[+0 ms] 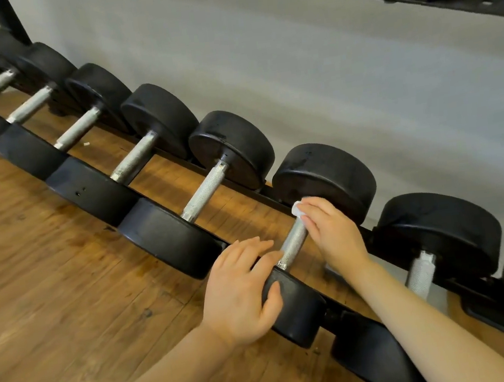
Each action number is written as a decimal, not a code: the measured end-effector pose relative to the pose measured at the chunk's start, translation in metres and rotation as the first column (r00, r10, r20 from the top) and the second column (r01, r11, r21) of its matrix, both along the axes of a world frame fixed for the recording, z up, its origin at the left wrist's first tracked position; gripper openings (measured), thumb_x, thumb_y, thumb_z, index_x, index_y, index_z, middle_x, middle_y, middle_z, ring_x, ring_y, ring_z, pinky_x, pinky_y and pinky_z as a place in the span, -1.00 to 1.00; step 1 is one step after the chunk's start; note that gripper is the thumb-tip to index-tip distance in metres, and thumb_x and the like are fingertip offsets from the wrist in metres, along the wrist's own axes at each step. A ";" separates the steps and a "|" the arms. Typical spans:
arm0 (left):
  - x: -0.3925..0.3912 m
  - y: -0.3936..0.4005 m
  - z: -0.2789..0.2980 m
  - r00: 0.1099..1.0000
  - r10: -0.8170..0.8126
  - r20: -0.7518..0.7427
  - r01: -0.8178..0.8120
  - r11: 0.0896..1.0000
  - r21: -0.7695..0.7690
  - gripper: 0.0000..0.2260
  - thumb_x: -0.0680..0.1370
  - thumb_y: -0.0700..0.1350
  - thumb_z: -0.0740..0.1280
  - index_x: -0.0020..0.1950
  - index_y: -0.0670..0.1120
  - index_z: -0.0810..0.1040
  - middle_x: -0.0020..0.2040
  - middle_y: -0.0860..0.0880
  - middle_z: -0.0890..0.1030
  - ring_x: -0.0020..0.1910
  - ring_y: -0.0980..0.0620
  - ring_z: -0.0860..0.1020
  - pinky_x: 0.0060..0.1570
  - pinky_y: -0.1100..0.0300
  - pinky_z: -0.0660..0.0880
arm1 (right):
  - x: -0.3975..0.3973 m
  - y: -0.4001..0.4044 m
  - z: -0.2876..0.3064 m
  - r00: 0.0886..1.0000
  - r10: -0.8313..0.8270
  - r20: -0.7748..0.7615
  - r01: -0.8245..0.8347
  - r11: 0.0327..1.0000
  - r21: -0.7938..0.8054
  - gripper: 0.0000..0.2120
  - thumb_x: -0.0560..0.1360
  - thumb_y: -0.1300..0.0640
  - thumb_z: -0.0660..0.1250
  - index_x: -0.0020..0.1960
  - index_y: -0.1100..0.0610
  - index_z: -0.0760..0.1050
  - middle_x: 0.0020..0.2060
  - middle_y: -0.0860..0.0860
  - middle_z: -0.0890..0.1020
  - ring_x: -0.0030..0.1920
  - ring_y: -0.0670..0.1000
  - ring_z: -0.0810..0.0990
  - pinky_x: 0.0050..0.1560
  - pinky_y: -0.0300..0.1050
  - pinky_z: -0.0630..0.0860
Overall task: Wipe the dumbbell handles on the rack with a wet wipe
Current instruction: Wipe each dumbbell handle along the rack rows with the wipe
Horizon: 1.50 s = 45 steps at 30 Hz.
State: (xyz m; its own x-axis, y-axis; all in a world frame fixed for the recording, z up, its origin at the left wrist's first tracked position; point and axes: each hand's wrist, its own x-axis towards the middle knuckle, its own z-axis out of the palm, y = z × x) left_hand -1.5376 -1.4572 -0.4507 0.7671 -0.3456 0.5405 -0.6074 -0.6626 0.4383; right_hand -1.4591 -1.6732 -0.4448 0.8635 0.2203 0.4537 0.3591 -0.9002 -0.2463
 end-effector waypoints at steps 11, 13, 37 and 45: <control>-0.001 -0.001 0.002 1.000 0.008 0.002 -0.008 1.000 0.010 -0.63 0.46 0.00 0.20 0.17 -0.06 0.64 0.17 -0.01 0.63 0.26 -0.02 0.54 0.27 -0.10 0.48 | -0.003 0.001 0.002 0.992 0.081 -0.094 -0.085 0.996 -0.038 -0.71 0.64 0.13 0.19 0.31 0.12 0.51 0.26 0.00 0.54 0.20 -0.05 0.55 0.11 -0.18 0.54; -0.002 -0.001 0.003 1.000 0.009 -0.003 -0.009 1.000 0.014 -0.63 0.47 0.00 0.20 0.18 -0.06 0.64 0.17 0.00 0.63 0.26 -0.01 0.53 0.28 -0.08 0.47 | -0.008 0.001 0.001 0.987 0.116 -0.109 -0.120 0.992 -0.029 -0.73 0.63 0.13 0.20 0.29 0.11 0.53 0.25 -0.02 0.55 0.19 -0.07 0.56 0.08 -0.18 0.55; -0.001 -0.001 0.002 0.999 0.018 -0.032 -0.017 0.999 0.042 -0.61 0.46 -0.01 0.19 0.18 -0.08 0.64 0.16 -0.02 0.64 0.24 -0.04 0.55 0.26 -0.12 0.48 | -0.017 -0.010 0.000 0.994 0.090 -0.055 -0.088 0.995 0.038 -0.71 0.60 0.11 0.27 0.31 0.09 0.54 0.29 -0.01 0.54 0.26 -0.04 0.54 0.14 -0.13 0.57; -0.011 -0.002 0.003 0.990 0.111 -0.086 -0.101 0.988 0.118 -0.55 0.56 0.05 0.11 0.40 -0.02 0.49 0.45 -0.05 0.45 0.44 -0.06 0.38 0.41 -0.05 0.31 | -0.025 0.006 0.001 0.975 0.177 -0.137 -0.185 0.982 -0.042 -0.73 0.62 0.08 0.23 0.28 0.05 0.54 0.28 -0.04 0.55 0.21 -0.04 0.56 0.13 -0.02 0.57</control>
State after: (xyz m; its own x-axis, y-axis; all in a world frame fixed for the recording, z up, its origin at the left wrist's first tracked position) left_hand -1.5484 -1.4596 -0.4480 0.8474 -0.3144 0.4277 -0.4913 -0.7697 0.4076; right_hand -1.4840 -1.6675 -0.4437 0.8587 0.3996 0.3210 0.4847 -0.8366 -0.2551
